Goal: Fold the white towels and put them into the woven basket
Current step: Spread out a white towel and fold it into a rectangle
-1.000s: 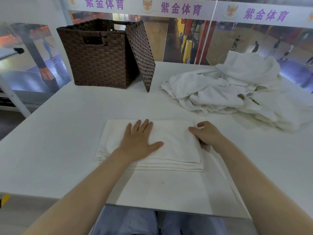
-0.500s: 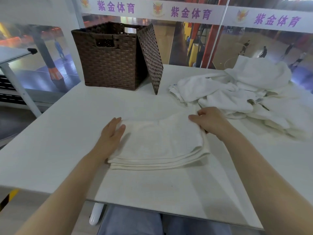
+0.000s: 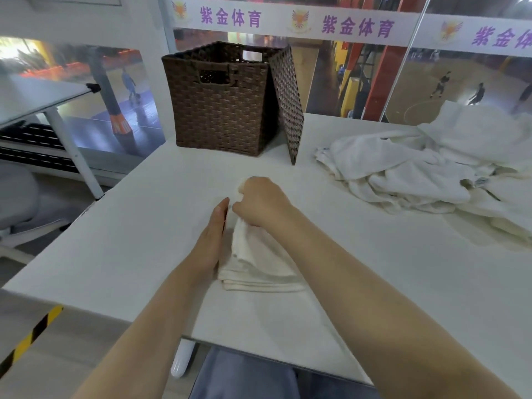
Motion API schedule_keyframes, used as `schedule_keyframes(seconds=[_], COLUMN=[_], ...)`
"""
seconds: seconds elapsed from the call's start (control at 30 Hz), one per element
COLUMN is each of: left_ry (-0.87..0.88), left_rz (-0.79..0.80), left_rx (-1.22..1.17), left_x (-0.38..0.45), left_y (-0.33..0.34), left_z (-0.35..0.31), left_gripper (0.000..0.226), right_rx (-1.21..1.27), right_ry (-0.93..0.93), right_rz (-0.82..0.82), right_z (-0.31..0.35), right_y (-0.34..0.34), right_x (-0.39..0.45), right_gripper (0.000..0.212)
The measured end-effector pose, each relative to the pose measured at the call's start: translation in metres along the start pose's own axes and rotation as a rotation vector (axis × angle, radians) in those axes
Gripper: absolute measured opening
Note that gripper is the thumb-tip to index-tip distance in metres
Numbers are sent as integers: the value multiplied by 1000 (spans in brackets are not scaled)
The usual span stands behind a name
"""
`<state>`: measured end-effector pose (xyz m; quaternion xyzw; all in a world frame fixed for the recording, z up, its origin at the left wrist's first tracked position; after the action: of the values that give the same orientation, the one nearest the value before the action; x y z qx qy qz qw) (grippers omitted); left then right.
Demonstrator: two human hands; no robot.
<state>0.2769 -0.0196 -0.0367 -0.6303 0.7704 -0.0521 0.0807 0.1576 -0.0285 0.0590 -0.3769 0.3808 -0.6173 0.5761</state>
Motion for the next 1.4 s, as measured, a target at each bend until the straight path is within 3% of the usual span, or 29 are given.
schedule_keyframes(seconds=[0.07,0.17,0.3,0.37,0.43,0.5,0.6,0.73,0.83,0.93,1.1,1.2,1.3,1.4], left_ry=[4,34,56,88,205,397,602,386,287,299,349,439,401,357], left_rz=[2,-19,-43,-53,-81,-107,-108,62,121,160,110,69,74,62], left_rx=[-45,-79,28,70,181,382,820,1054,1109,1190,1307,1185,1075,1169], left_x=[-5,-8,-6,-6,-5,-4,0,5,10,16,23,14,6,15], left_y=[2,-4,-14,-13,-6,4,18,22,18,11,4,22,30,16], left_z=[-5,-8,-11,-15,-22,-27,-28,-6,-3,-9,-26,-35,-20,2], left_gripper=[49,57,58,57,52,48,62,72,70,69,58,56,75,84], right_rx=[4,150,443,368,211,72,-64,-67,152,315,77,47,93,178], right_ry=[-27,-113,-187,-211,-225,-221,-212,-220,-198,-172,-236,-217,-227,-251], right_rz=[67,174,11,-161,-230,-136,53,50,10,-49,-18,-14,12,-19], right_z=[8,4,-28,-52,-76,-93,-102,-105,-107,-115,-112,-99,-95,-95], right_y=[24,39,24,14,11,18,39,49,50,51,55,65,72,65], right_x=[-3,-12,-24,-29,-33,-35,-40,-41,-42,-57,-63,-46,-23,0], right_gripper=[15,20,33,33,33,42,59,60,57,59,70,73,67,55])
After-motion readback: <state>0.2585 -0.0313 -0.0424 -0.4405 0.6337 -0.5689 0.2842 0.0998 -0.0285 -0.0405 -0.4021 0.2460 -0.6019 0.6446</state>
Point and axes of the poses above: each hand's wrist, its own x-axis towards the middle knuckle, its own y-axis out of the palm, z = x × y, the point moved 3 cm from there along x, towards the middle knuckle, and after that the axes turned 4 degrees about -z, right-handed, at the moved point
